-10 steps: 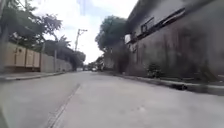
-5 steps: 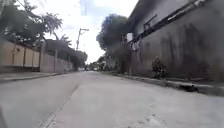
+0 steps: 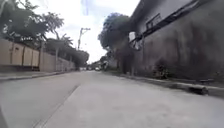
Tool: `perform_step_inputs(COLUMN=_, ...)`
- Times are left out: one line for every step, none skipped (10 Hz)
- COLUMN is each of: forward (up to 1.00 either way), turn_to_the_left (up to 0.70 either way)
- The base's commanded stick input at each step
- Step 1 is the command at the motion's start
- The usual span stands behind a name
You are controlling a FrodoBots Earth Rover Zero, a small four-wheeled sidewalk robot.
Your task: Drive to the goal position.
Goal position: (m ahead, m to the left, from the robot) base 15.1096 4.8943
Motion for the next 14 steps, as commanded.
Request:
perform_step_inputs(forward=0.7, turn_to_the_left=0.0)
perform_step_inputs(forward=0.7, turn_to_the_left=0.0)
perform_step_inputs(forward=0.7, turn_to_the_left=0.0)
perform_step_inputs(forward=0.7, turn_to_the_left=0.0)
perform_step_inputs(forward=0.7, turn_to_the_left=0.0)
perform_step_inputs(forward=0.7, turn_to_the_left=0.0)
perform_step_inputs(forward=0.7, turn_to_the_left=0.0)
perform_step_inputs(forward=0.7, turn_to_the_left=0.0)
perform_step_inputs(forward=0.7, turn_to_the_left=0.0)
perform_step_inputs(forward=0.7, turn_to_the_left=0.0)
perform_step_inputs(forward=0.7, turn_to_the_left=0.0)
perform_step_inputs(forward=0.7, turn_to_the_left=0.0)
perform_step_inputs(forward=0.7, turn_to_the_left=0.0)
perform_step_inputs(forward=0.7, turn_to_the_left=0.0)
